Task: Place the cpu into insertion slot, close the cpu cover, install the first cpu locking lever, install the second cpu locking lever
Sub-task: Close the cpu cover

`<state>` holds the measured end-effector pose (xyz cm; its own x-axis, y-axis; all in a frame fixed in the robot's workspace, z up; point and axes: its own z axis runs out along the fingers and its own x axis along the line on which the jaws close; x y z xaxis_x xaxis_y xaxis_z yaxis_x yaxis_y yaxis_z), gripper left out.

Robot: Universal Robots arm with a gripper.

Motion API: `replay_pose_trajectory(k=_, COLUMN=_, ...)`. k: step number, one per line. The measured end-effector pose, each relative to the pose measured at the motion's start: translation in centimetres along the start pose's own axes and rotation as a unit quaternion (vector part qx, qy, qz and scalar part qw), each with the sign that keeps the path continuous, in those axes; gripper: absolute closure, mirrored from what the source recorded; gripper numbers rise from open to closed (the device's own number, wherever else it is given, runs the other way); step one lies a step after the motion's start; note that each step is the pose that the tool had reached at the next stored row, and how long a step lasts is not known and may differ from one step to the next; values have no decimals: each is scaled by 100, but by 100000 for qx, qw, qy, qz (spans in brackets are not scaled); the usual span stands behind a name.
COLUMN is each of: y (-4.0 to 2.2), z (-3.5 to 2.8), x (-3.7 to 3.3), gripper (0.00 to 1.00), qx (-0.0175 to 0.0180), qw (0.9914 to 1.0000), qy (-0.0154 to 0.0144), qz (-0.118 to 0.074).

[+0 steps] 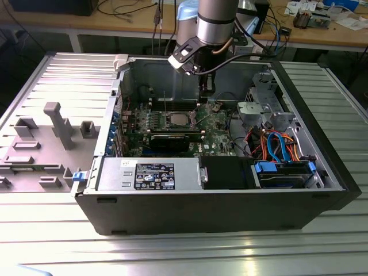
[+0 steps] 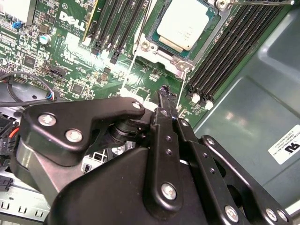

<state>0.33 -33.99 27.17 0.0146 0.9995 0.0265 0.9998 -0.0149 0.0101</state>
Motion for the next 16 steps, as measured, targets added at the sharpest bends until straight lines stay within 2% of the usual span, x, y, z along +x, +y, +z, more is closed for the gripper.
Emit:
replay_pose_trajectory(k=6, y=13, z=0, x=0, gripper=89, qx=0, qw=100000, qy=1, qz=-4)
replay_pose_trajectory(k=16, y=94, z=5, x=1, gripper=89, qx=4, qw=100000, qy=2, qz=0)
